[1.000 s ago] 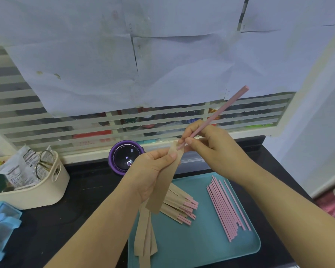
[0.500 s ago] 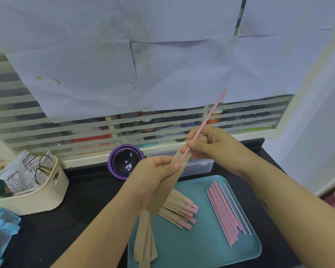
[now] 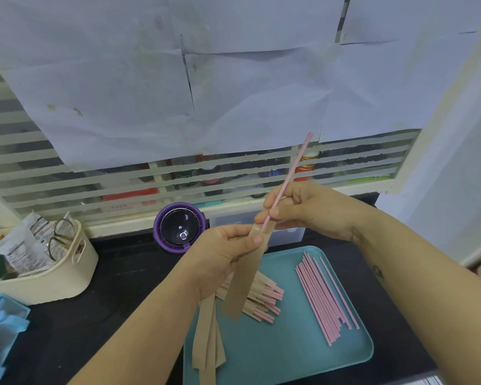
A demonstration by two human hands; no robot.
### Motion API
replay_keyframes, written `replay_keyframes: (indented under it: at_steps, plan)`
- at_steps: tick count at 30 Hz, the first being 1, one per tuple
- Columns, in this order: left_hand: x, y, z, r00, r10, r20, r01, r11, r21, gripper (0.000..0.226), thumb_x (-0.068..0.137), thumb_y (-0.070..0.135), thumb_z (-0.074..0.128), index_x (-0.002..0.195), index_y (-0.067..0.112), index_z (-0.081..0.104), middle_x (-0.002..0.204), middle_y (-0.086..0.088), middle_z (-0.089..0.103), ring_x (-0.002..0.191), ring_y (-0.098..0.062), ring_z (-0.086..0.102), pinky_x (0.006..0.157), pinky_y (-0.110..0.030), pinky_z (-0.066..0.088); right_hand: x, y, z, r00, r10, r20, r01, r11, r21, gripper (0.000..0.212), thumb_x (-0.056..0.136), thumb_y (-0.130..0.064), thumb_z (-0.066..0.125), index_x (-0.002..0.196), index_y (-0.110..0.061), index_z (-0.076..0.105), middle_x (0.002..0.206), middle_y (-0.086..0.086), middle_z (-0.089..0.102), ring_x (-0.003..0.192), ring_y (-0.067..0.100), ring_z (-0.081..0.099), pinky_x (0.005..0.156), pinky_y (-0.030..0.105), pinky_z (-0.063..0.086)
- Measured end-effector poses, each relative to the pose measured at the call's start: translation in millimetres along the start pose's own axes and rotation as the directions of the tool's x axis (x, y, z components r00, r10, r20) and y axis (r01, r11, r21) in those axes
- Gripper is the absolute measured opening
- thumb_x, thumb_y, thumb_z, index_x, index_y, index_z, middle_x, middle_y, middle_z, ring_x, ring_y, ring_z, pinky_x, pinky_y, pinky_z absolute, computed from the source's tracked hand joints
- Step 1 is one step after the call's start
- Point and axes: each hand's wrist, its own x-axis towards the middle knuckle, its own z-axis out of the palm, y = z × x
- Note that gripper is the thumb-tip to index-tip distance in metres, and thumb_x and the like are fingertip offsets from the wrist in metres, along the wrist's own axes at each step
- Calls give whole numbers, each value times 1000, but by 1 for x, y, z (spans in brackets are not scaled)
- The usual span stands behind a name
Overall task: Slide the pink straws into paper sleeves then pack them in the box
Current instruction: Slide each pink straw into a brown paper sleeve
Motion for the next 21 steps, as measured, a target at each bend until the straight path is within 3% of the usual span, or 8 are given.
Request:
replay_keyframes:
  at_steps: [6,10,13,16,21]
  plan:
    - [1,2,3,998,57,-21,-56,995,77,32,66,26,72,96,13,74,84,-1,74,77,-10,66,81,-28,51,8,5,6,993,-8,-118,2,999,-49,11,84,-22,68,92,-15,72,94,6,72,95,22,67,95,40,51]
    - [2,0,4,996,76,-38,-71,990,119,31,64,31,74,91,17,75,85,-1,74,80,-13,66,91,-37,49,10,11,13,998,-12,-68,6,995,-95,22,82,-26,69,101,-15,69,95,6,72,95,22,67,94,41,52]
    - [3,-2,1,996,63,-61,-52,986,161,29,67,36,75,92,20,76,87,1,75,83,-17,66,96,-44,48,10,8,7,963,-55,-265,54,998,-9,44,85,-31,67,126,-22,52,94,-1,68,84,11,68,87,32,55]
    - [3,-2,0,997,53,-57,-40,977,210,36,60,49,79,91,29,76,92,3,75,97,-25,65,102,-52,43,12,4,-6,851,-129,-509,233,962,146,50,91,-17,60,135,-24,38,88,4,71,65,9,62,71,22,55]
    - [7,-1,4,996,47,-77,-32,983,182,15,75,32,74,89,26,76,90,1,76,88,-21,67,97,-47,47,16,4,-4,818,-206,-537,260,965,25,44,89,-7,60,130,-18,48,78,12,68,59,5,60,67,16,53]
